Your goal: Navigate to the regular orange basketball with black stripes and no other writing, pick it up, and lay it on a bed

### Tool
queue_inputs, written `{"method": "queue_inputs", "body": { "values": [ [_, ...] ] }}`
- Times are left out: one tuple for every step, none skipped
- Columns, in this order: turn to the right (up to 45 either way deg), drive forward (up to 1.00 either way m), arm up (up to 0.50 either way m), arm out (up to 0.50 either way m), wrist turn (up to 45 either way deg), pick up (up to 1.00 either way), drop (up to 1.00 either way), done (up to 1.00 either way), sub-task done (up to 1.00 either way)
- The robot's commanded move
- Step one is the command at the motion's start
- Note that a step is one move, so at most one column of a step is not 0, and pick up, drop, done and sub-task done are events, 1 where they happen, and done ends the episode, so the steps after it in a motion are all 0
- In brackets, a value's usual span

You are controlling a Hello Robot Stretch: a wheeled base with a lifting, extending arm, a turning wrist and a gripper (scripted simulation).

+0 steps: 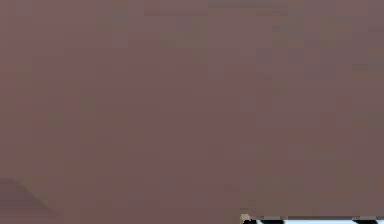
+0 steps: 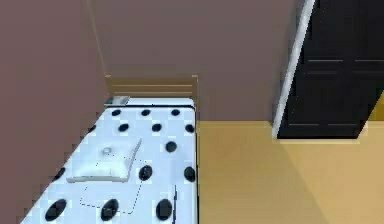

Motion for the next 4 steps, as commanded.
{"method": "queue_inputs", "body": {
  "values": [
    [-45.0,0.0,0.0,0.0,0.0,0.0,0.0,0.0,0.0],
    [-45.0,0.0,0.0,0.0,0.0,0.0,0.0,0.0,0.0],
    [-9.0,0.0,0.0,0.0,0.0,0.0,0.0,0.0,0.0],
    [0.0,0.25,0.0,0.0,0.0,0.0,0.0,0.0,0.0]
  ]
}}
